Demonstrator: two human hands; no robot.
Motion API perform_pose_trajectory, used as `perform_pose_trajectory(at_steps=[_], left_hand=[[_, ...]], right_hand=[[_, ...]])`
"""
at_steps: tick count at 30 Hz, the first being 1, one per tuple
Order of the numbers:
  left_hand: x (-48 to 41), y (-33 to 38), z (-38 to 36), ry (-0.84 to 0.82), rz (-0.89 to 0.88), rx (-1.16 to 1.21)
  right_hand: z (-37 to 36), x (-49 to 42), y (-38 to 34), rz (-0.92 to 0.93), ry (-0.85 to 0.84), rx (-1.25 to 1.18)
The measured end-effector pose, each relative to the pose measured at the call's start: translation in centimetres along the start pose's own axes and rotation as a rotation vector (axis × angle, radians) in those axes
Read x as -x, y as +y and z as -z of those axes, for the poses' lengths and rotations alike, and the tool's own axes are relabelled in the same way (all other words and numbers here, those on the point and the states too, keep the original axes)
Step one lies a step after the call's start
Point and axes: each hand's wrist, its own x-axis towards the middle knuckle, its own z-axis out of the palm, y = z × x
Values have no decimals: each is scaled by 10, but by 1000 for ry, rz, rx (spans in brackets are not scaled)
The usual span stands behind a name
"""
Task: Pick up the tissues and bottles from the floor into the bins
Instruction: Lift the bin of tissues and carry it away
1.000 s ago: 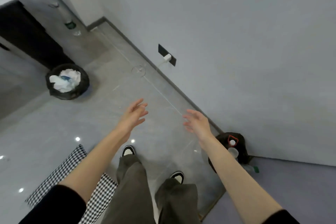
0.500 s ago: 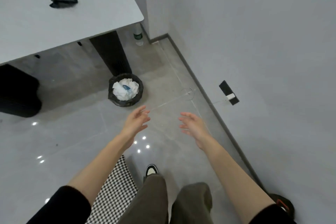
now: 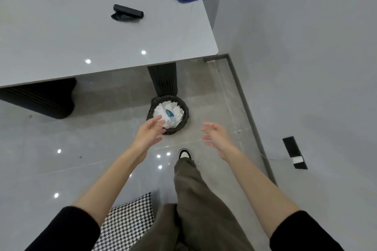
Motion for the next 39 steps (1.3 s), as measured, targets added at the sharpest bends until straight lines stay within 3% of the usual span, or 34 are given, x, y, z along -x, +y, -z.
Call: perform_pose_trajectory(at_steps=[10, 15, 22, 28, 34, 39], left_hand=[[-86, 61, 28, 53, 40, -20], [-128, 66, 43, 2, 101, -115], [-200, 66, 66, -107, 189, -291], [-266, 55, 85, -298, 230, -489], [-324, 4, 107, -309, 224, -610], [-373, -52, 117, -273, 198, -705]], right_hand=[[-55, -88, -84, -32, -71, 121], [-78, -120, -88, -78, 0, 106], [-113, -159, -72, -183, 199, -20], [-160, -185, -41, -291, 376, -231], [-189, -224, 10, -306, 512, -329], [-207, -266, 69, -339, 513, -349]])
